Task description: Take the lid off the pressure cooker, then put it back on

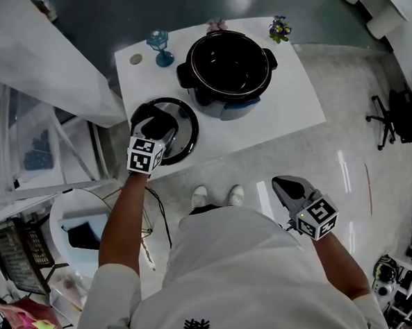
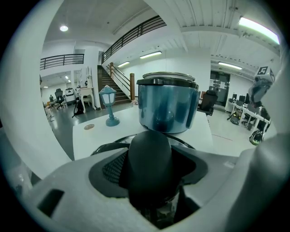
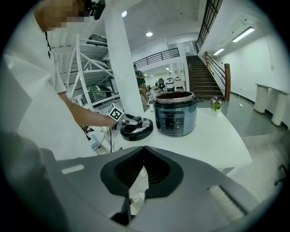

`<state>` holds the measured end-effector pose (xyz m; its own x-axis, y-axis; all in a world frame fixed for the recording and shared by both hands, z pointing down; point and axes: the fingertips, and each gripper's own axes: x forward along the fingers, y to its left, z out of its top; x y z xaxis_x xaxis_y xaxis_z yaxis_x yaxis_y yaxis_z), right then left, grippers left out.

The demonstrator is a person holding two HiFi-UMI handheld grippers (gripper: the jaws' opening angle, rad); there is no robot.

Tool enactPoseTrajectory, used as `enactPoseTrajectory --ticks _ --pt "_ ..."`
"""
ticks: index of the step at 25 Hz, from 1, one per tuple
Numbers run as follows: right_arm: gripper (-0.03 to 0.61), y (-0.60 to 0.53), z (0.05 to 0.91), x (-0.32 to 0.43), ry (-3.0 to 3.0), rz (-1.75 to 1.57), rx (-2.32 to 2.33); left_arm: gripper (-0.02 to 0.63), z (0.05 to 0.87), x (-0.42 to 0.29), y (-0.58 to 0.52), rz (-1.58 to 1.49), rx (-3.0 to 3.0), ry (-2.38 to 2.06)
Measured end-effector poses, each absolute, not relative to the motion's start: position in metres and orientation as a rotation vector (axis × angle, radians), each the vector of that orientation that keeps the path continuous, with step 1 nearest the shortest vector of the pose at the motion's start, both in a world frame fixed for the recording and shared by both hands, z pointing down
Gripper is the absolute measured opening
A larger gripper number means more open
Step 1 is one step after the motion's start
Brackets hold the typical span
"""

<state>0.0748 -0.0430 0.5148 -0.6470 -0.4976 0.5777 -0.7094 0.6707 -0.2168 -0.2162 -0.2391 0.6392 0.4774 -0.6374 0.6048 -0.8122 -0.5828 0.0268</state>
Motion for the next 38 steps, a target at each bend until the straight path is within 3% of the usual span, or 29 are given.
enactPoseTrajectory --ticks 24,38 --pt "0.012 -0.05 0.514 0.072 -2.512 0.576 0.867 0.287 0.524 -0.246 -0.211 0.77 2.503 -1.239" --pt "0.012 -0.054 0.517 0.076 -2.562 0.588 0.833 0.287 0.424 -0.218 -0.219 0.797 2.657 -1.08"
